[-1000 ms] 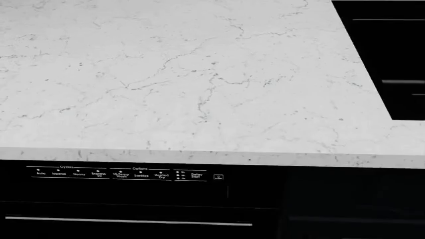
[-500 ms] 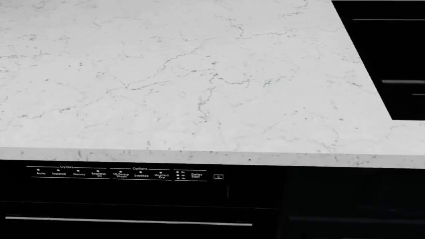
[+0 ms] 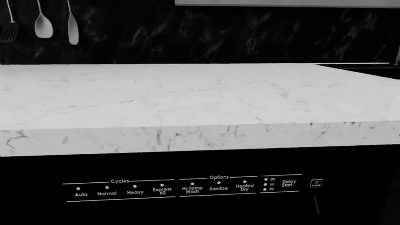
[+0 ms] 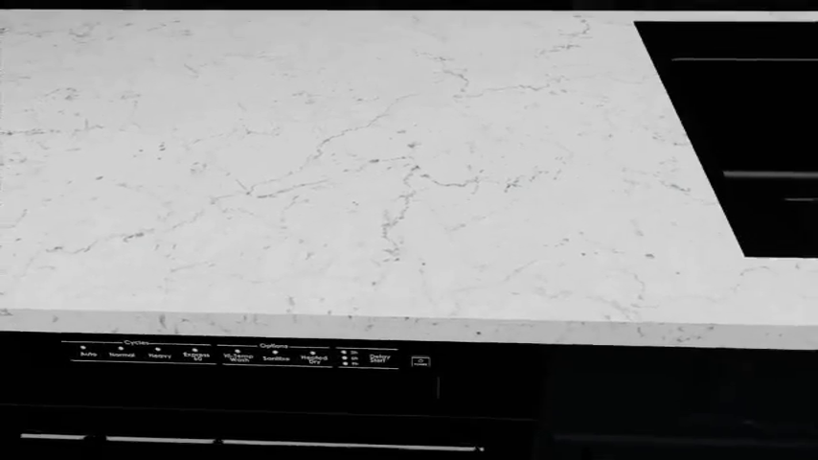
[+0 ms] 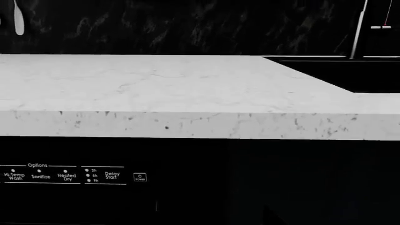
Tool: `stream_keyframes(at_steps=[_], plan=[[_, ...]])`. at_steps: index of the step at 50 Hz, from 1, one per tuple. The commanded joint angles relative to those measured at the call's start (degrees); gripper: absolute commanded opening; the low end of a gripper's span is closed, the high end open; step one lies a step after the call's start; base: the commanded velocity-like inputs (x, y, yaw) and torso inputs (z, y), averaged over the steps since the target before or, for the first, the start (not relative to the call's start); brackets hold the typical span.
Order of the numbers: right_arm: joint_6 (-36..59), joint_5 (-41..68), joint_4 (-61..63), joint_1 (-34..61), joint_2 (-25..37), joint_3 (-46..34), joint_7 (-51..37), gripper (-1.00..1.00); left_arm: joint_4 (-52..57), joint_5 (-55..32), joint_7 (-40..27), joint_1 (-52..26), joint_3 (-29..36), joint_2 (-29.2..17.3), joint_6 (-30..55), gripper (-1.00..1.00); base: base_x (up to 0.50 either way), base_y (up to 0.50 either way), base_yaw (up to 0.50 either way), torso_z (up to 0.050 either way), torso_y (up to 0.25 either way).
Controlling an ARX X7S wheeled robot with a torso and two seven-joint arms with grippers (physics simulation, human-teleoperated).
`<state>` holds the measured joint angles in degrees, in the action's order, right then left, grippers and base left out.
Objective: Place the eggs and milk next to the bowl.
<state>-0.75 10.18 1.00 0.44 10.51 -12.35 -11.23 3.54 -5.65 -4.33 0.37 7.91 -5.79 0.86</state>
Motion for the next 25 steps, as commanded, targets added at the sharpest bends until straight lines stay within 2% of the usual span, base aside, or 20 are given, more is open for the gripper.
stream_keyframes(at_steps=[1,11,17,23,25], plan=[[0.81,-0.54,1.99,-0.55,-0.41,0.97,0.17,1.00,1.27,-0.20,0.32,0.21,-0.59,0.45,1.10,1.00,0.00,0.00,0.00,0.050,0.000],[0.48,-0.14,2.12,-0.57,-0.05,0.90,-0.13,1.00,5.95,-1.20,-0.76,0.79,0.38,-0.32,4.20,1.00,0.00,0.00,0.00,0.050,0.000],[0.69,-0.10,3.55,-0.92,0.51,0.96,-0.53,1.00,5.15,-1.52,-0.86,0.48,0.72,-0.72,2.73,1.00,0.00,0.00,0.00,0.050,0.000],[3.83,-0.61,9.33,-0.53,2.70,1.54,-1.79,1.00,7.52,-1.90,-1.24,-0.31,0.38,-1.80,3.40,1.00,0.00,0.00,0.00,0.050,0.000],[6.56,-0.05,11.89,0.13,3.80,2.10,-1.85,1.00,10.76,-3.60,-0.73,-1.17,-0.25,-2.91,7.11,1.00,0.00,0.00,0.00,0.004,0.000]])
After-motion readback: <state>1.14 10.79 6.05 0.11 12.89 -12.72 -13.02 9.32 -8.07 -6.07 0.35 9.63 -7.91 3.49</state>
